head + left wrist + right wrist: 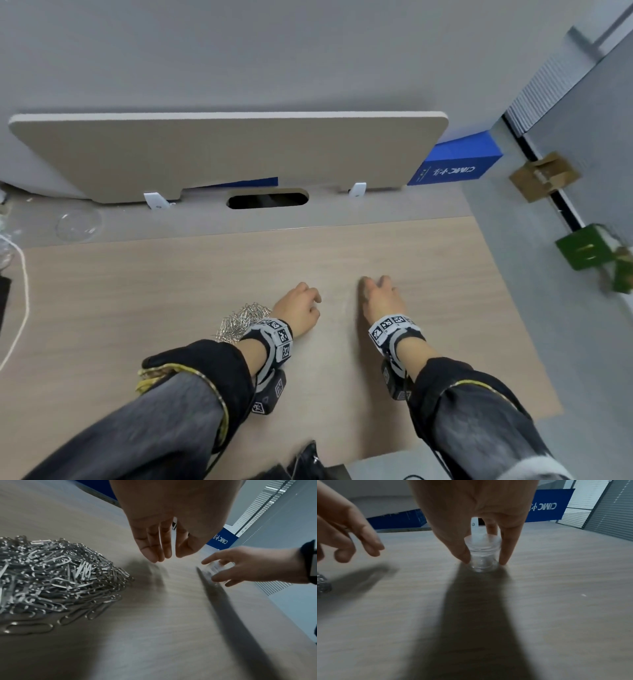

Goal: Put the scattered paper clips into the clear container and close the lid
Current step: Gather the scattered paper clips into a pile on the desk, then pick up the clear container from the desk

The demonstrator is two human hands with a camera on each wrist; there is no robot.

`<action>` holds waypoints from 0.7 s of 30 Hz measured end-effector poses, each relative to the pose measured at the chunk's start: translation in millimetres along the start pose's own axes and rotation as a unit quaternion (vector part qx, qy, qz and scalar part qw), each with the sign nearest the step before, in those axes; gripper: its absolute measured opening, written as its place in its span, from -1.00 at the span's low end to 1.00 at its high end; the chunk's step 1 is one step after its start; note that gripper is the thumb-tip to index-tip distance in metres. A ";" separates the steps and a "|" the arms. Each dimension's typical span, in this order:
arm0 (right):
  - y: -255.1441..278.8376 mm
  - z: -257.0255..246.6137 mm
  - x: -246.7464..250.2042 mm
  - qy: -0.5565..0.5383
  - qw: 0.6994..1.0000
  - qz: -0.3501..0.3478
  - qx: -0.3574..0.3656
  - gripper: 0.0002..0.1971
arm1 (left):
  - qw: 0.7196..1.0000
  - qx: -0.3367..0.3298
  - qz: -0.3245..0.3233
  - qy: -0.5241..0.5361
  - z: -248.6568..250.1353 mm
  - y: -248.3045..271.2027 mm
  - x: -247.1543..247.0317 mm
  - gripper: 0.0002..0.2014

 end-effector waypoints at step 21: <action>48.7 -140.9 10.2 -0.163 0.964 -0.007 0.210 -0.54 | 0.785 0.219 -0.101 0.571 -31.5 28.2 13.0 -0.56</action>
Point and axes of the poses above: each hand's wrist, its own y-axis away from the middle knuckle, its own x-axis out of the back of the hand, z = x × y, the point moved 8 cm from there along -y, towards the middle knuckle, and after that the axes turned 10 degrees about -y, right-handed, at the moved point
